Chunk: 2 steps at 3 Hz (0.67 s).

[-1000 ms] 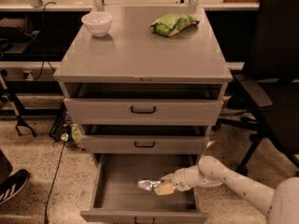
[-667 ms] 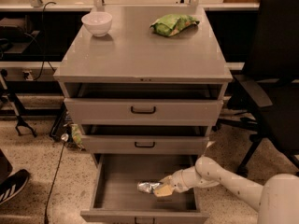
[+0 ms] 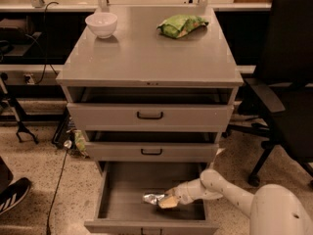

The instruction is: Place redbull can into bottom drawer

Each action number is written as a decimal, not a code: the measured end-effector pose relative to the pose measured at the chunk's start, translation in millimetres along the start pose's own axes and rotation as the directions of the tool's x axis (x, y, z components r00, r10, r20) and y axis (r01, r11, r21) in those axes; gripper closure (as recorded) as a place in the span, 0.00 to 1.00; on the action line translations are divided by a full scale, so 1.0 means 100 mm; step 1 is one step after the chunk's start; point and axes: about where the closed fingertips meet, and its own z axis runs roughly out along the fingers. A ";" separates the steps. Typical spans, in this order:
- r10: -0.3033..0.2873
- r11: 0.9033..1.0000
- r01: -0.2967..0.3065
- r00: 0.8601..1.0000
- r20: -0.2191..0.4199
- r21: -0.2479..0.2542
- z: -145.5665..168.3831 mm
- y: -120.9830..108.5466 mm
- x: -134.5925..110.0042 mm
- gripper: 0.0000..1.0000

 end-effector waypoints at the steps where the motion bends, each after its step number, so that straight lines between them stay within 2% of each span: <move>1: 0.019 1.000 -0.019 1.000 -0.007 -0.007 0.27 -0.19 0.18 0.70; 2: 0.031 0.999 -0.031 0.999 -0.008 -0.010 0.38 -0.26 0.25 0.46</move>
Offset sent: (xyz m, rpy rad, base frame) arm 0.0084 0.0102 -0.0656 -0.0057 0.0394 -0.0191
